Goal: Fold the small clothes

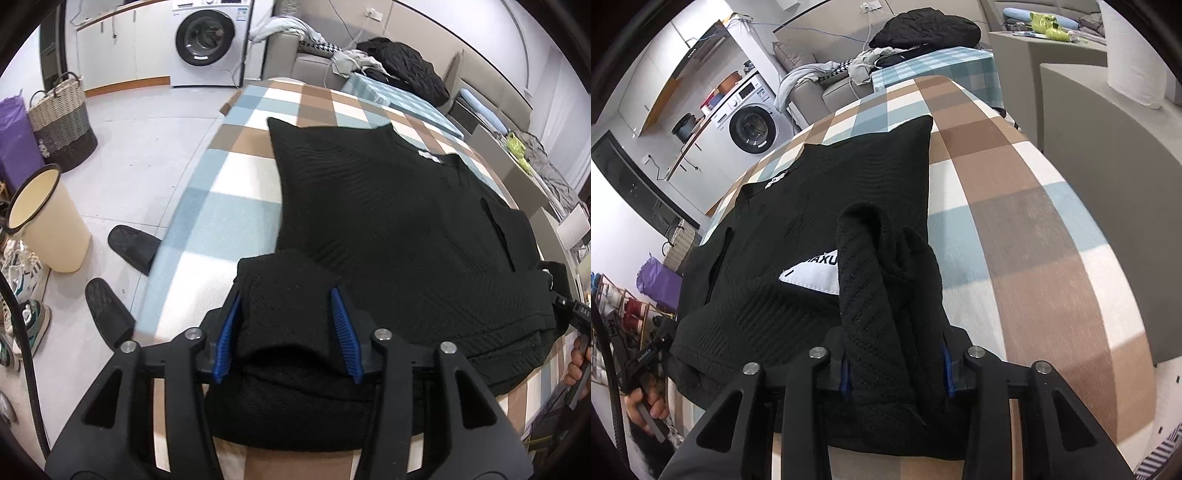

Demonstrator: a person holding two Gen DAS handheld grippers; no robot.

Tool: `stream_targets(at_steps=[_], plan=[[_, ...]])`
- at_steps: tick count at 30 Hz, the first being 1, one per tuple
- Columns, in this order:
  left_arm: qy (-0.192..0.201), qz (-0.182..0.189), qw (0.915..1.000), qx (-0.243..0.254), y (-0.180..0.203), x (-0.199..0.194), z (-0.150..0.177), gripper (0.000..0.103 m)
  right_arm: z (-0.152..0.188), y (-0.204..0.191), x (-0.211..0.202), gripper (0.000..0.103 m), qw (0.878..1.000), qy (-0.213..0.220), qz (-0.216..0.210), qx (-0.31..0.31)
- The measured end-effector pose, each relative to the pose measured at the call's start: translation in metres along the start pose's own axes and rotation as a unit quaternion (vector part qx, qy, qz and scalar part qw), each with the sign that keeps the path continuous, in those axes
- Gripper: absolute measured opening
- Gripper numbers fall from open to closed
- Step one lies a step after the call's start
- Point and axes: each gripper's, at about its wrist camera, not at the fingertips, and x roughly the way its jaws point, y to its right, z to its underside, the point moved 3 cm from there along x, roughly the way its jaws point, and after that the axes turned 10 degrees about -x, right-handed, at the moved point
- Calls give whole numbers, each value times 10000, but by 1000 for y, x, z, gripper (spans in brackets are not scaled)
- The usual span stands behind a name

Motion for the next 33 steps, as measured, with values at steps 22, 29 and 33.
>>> stream_targets(at_steps=[22,29,33], plan=[[116,405,9966,-714,-31,-70,24,48,27,2,-70,51,9920,494,-1050,489],[102,387,9965,-732,-27,-67,22,48,17,-28,-81,55,9925,711,-968,-222],[62,392,9962,-773,-29,-63,21,48,22,-25,-71,56,9941,561,-915,-173]])
